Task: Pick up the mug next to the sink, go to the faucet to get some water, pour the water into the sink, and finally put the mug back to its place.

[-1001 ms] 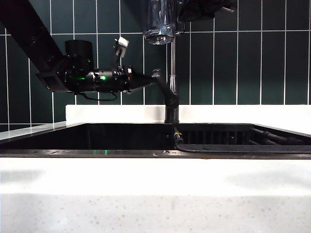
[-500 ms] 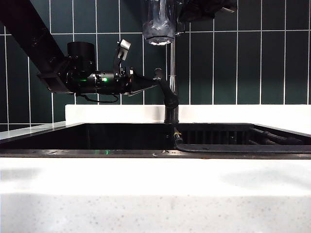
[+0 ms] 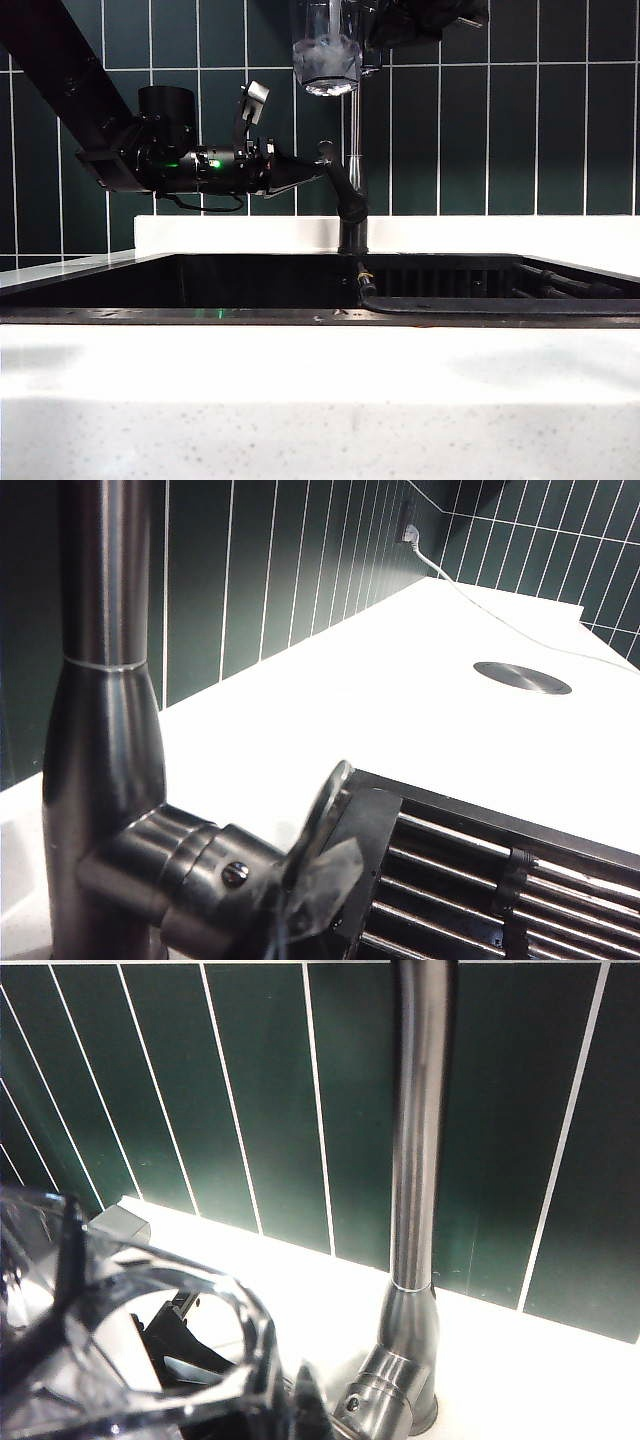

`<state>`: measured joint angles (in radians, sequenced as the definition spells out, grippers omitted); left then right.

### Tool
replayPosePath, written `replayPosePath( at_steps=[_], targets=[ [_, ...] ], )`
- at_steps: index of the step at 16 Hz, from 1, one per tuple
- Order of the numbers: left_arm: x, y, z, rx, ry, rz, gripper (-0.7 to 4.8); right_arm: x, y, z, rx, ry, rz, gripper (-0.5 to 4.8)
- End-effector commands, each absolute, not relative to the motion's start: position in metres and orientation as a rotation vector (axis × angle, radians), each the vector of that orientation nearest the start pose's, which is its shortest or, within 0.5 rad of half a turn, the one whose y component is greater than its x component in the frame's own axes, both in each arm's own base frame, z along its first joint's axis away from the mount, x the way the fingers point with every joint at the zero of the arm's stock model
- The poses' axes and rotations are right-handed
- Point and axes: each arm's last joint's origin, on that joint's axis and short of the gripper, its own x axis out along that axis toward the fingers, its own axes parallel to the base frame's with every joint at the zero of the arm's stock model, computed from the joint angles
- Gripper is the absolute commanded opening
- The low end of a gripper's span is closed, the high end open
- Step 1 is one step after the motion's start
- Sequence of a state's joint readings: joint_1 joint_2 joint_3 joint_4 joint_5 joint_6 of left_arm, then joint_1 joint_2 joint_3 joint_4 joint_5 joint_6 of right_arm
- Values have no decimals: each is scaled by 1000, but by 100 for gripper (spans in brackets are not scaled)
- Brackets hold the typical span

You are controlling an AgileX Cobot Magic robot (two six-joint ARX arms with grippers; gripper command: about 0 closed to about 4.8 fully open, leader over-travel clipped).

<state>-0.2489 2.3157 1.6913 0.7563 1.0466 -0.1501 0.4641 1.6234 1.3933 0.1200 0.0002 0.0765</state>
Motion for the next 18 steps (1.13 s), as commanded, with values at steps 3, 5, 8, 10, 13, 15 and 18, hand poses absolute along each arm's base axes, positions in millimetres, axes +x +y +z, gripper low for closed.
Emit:
replayPosePath(
  at_steps=[3, 5, 8, 10, 13, 15, 18],
  targets=[
    [490, -154, 218, -59, -57, -1318, -6, 340, 171, 368, 63, 79, 461, -9],
    [490, -154, 218, -59, -57, -1318, -6, 340, 171, 368, 63, 79, 461, -9],
    [490, -154, 218, -59, -57, -1318, -6, 340, 171, 368, 63, 78, 460, -9],
    [490, -154, 218, -59, -57, -1318, -6, 340, 171, 368, 63, 78, 461, -9],
    [490, -153, 218, -51, -66, -1316, -6, 340, 171, 368, 63, 77, 460, -9],
    [491, -152, 219, -53, -65, -1306, -6, 340, 171, 368, 63, 77, 461, -9],
    [498, -137, 219, -61, -56, -1240, -6, 340, 171, 368, 65, 70, 461, -9]
  ],
)
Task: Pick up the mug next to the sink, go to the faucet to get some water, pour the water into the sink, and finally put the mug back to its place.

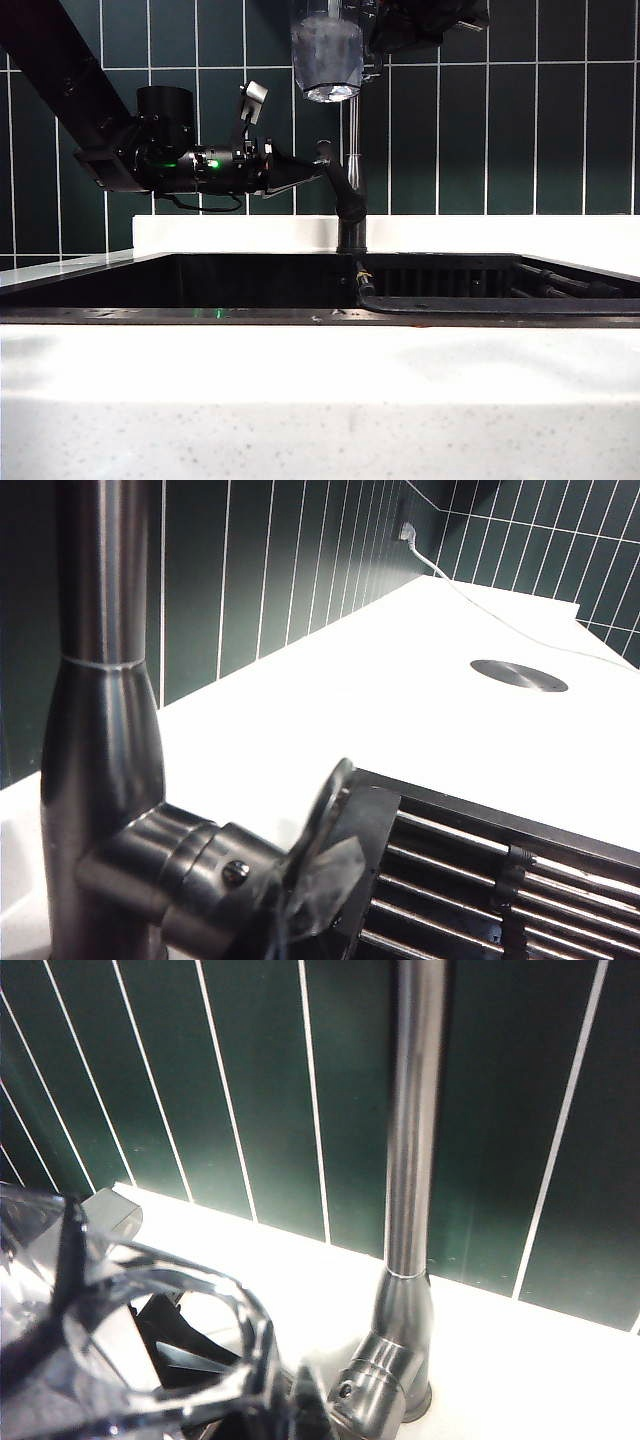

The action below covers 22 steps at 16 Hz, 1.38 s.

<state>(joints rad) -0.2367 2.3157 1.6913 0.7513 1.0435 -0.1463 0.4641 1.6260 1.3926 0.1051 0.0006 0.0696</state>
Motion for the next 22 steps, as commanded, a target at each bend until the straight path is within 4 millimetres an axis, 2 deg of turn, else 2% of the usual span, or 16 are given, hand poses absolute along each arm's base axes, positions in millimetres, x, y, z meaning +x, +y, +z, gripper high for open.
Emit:
replayPosePath(
  at_steps=[1, 4, 6, 11, 14, 15, 17, 18, 19, 22],
  targets=[
    [502, -136, 221, -67, -40, -1235, -6, 340, 171, 369, 66, 65, 461, -9],
    [519, -136, 231, -69, -34, -1232, -6, 340, 171, 370, 68, 56, 461, -9],
    [523, -137, 239, -54, -57, -1221, -6, 341, 170, 370, 68, 54, 458, -9],
    [527, -118, 227, -49, 35, -1218, -6, 342, 168, 370, 64, 51, 446, -9],
    [522, -112, 215, -101, 146, -1391, -5, 344, 164, 369, 59, 62, 436, -9],
    [515, -112, 209, -81, 145, -1436, 9, 344, 163, 369, 59, 61, 433, -9],
    [499, -111, 202, -56, 147, -1418, 135, 344, 163, 369, 59, 64, 433, -9],
    [497, -110, 202, -45, 125, -1415, 207, 344, 164, 369, 59, 64, 434, -9],
    [498, -110, 205, -36, 105, -1413, 230, 344, 163, 369, 58, 66, 434, -9],
    [500, -111, 210, -16, 66, -1357, 230, 344, 163, 369, 59, 61, 433, -9]
  ],
)
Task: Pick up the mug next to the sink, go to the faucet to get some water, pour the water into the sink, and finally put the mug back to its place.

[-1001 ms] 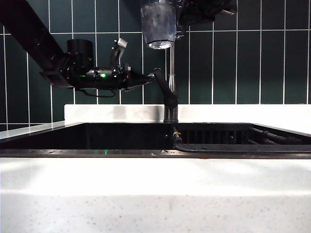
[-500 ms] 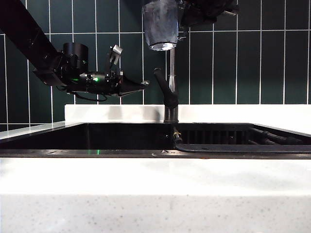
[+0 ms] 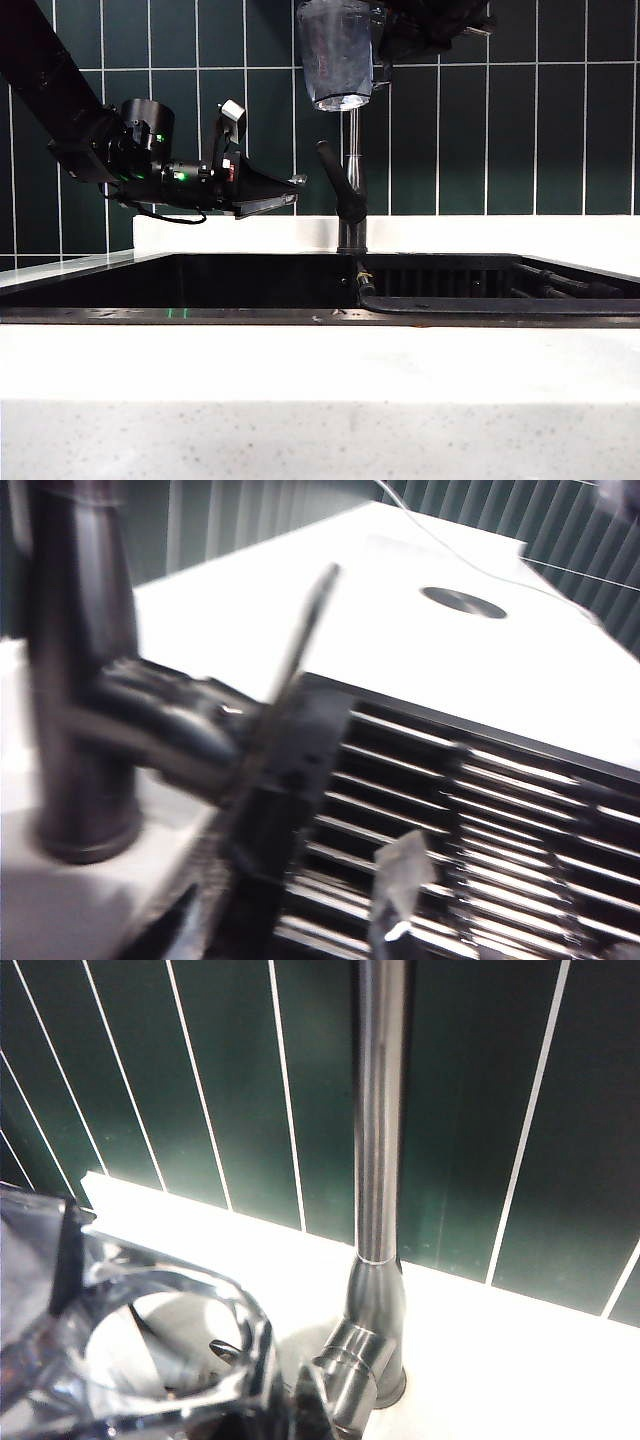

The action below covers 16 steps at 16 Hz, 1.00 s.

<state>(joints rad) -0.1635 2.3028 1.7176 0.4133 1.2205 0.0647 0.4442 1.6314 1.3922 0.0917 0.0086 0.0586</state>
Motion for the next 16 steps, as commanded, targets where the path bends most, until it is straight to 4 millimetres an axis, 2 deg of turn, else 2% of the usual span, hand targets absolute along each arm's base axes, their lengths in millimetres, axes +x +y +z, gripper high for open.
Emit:
replayPosePath(
  at_steps=[1, 4, 8, 16],
  targets=[
    [500, -112, 212, -9, 52, -1357, 230, 344, 163, 370, 61, 52, 433, -9],
    [501, -113, 217, -15, 22, -1333, 229, 345, 162, 371, 64, 38, 415, -9],
    [499, -131, 234, -32, -63, -1346, 214, 345, 162, 371, 64, 37, 416, -9],
    [506, -141, 240, -42, -70, -1364, 210, 345, 162, 371, 64, 37, 419, -9]
  ],
)
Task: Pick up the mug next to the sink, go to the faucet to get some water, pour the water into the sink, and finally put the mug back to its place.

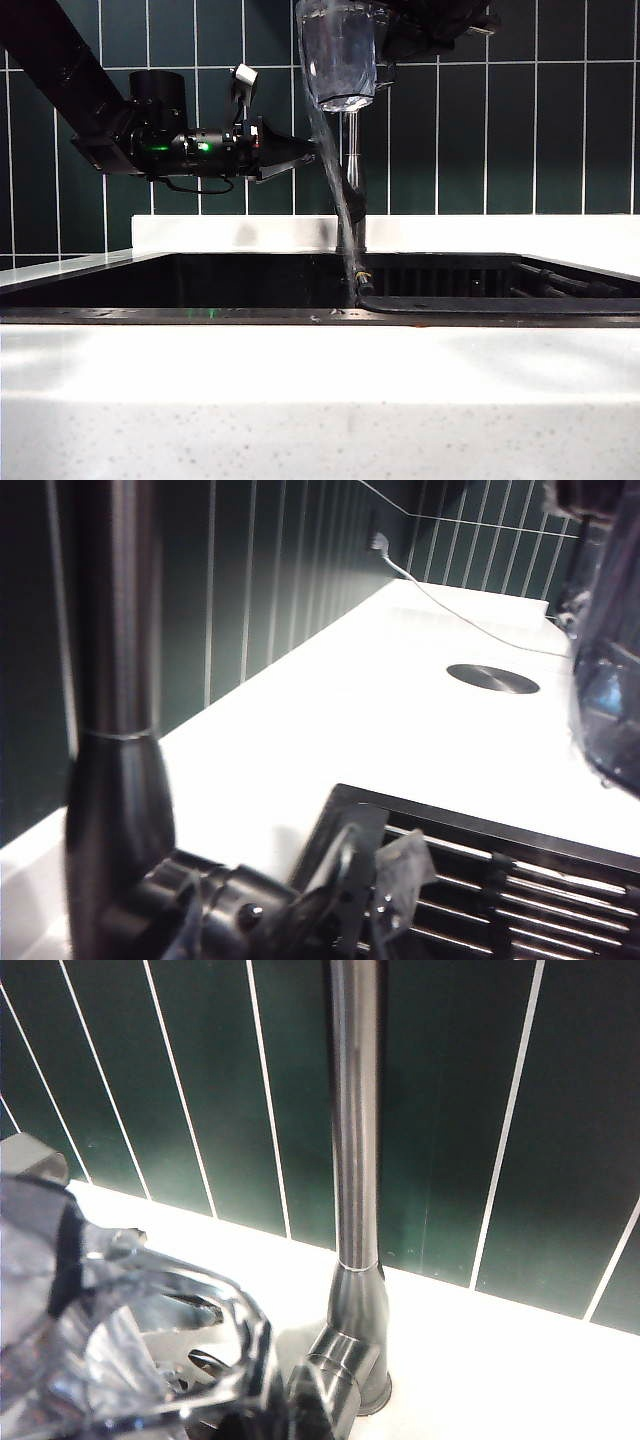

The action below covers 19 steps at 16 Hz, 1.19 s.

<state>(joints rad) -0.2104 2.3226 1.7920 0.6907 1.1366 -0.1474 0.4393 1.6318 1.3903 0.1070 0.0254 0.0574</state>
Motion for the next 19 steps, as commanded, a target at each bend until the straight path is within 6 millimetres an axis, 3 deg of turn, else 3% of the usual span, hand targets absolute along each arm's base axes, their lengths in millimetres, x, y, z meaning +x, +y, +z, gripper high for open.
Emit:
replayPosePath(
  at_steps=[1, 3, 4, 5, 6, 9, 11, 16, 19],
  targets=[
    [508, -144, 240, -46, -68, -1368, 210, 345, 162, 371, 64, 37, 419, -9],
    [513, -152, 241, -56, -63, -1382, 209, 345, 162, 371, 64, 38, 419, -9],
    [514, -155, 239, -50, -71, -1359, 157, 345, 162, 371, 58, 36, 419, -9],
    [515, -157, 237, -28, -92, -1322, 11, 345, 162, 371, 46, 33, 419, -9],
    [516, -157, 237, -20, -106, -1283, -7, 345, 162, 371, 45, 33, 419, -9],
    [536, -159, 238, -52, -47, -1220, -6, 345, 162, 371, 42, 28, 419, -9],
    [539, -159, 243, -31, -64, -1209, -6, 346, 163, 369, 37, 35, 419, -9],
    [547, -132, 242, -66, -30, -1117, -5, 346, 162, 369, 37, 38, 419, -9],
    [552, -116, 242, -103, -13, -1046, 245, 346, 163, 371, 40, 24, 420, -9]
  ],
)
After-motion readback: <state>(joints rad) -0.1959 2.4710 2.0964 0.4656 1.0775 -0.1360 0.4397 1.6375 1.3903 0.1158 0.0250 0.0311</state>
